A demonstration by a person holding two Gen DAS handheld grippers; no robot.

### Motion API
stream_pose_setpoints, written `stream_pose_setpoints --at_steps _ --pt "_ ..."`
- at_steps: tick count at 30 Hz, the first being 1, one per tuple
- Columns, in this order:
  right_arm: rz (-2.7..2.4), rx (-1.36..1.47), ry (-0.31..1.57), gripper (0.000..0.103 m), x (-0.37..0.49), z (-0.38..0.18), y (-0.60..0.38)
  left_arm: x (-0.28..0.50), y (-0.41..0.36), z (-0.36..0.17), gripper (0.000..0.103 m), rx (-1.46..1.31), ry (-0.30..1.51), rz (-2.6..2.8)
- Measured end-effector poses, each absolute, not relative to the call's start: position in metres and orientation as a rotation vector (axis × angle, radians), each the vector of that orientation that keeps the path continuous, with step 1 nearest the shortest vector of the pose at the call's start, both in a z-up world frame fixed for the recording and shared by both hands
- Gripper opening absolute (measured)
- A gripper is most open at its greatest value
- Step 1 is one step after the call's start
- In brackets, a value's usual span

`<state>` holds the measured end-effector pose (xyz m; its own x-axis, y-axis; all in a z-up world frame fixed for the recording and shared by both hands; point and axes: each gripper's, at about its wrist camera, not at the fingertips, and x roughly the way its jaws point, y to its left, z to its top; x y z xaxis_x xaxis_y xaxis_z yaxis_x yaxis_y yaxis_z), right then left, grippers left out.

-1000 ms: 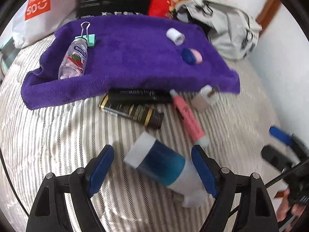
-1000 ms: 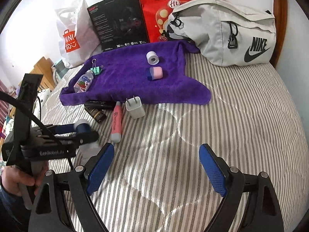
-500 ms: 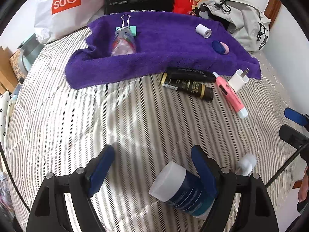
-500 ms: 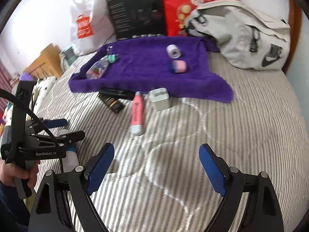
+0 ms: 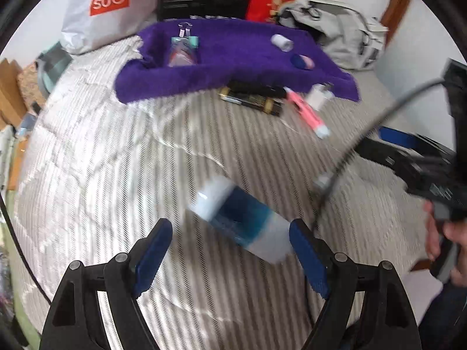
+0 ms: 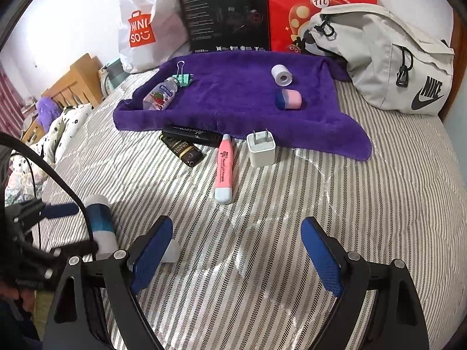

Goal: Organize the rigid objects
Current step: 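Grasp the blue-and-white cylinder bottle lying on the mattress with the left tool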

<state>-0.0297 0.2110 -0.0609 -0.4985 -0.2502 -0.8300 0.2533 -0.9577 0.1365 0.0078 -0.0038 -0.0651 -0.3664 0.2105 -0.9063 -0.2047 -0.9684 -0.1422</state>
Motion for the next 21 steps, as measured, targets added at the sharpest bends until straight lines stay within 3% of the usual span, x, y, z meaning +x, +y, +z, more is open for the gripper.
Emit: stream_pose_setpoints --at_steps 8,16,21 --pt "-2.495 1.417 -0.010 0.089 -0.026 -0.069 0.226 0.020 0.003 -0.065 0.082 -1.523 0.242 2.388" --pt "-2.503 1.460 -0.047 0.089 -0.029 -0.078 0.239 -0.006 0.001 -0.078 0.083 -1.451 0.254 2.447" --pt "-2.496 1.473 -0.047 0.089 -0.031 -0.081 0.241 -0.037 -0.015 -0.089 0.083 -1.421 0.164 2.510"
